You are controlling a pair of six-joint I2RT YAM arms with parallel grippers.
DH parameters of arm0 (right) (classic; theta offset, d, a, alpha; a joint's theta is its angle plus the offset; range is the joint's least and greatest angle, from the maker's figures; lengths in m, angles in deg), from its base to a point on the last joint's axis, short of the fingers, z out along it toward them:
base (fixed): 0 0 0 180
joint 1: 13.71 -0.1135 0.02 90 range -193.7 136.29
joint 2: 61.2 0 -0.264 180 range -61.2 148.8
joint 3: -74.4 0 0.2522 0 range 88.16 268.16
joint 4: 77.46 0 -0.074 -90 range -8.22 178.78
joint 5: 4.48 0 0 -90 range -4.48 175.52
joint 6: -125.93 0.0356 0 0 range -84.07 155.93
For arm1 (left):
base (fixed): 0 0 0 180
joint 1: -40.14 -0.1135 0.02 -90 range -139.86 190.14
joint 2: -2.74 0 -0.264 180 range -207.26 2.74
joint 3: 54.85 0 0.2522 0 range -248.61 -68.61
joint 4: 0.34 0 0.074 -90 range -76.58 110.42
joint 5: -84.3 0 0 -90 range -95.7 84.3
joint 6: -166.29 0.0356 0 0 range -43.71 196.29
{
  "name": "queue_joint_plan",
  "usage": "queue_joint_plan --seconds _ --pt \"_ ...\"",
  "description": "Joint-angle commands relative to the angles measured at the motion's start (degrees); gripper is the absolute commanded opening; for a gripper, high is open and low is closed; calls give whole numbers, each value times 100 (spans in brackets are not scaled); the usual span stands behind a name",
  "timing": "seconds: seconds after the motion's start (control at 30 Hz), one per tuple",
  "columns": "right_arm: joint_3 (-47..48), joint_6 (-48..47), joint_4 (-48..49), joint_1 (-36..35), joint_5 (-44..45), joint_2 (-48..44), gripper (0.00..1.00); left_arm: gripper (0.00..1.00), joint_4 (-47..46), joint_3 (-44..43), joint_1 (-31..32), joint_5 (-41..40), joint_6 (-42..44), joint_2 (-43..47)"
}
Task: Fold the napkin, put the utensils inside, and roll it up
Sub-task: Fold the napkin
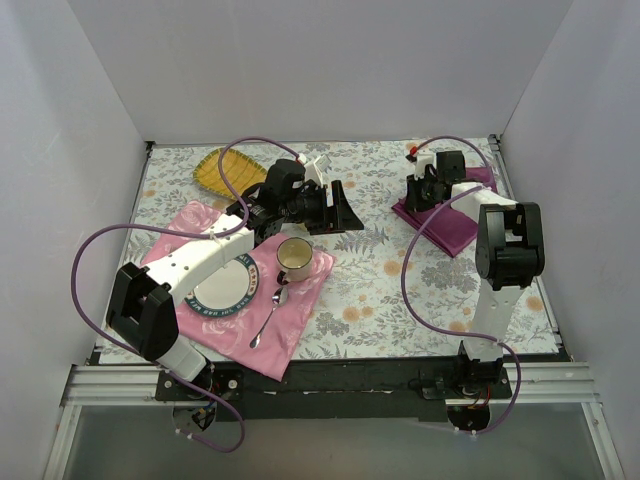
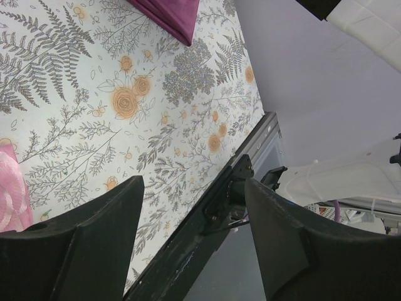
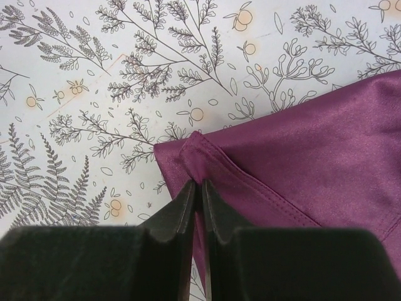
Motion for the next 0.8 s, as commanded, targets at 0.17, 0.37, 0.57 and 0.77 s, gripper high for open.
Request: queue_joint_plan --seconds 0.17,0.37,0.57,0.77 --pt "-32 80 3 -45 -254 -241 23 64 41 -31 32 42 43 191" --pt "-120 867 29 -45 350 -819 45 64 14 -40 32 16 78 165" --pt "-1411 1742 468 -45 2012 -2402 59 64 -47 -163 32 -46 210 191" --pt "-2097 486 441 -54 2751 -2825 64 67 -179 -102 50 77 149 603"
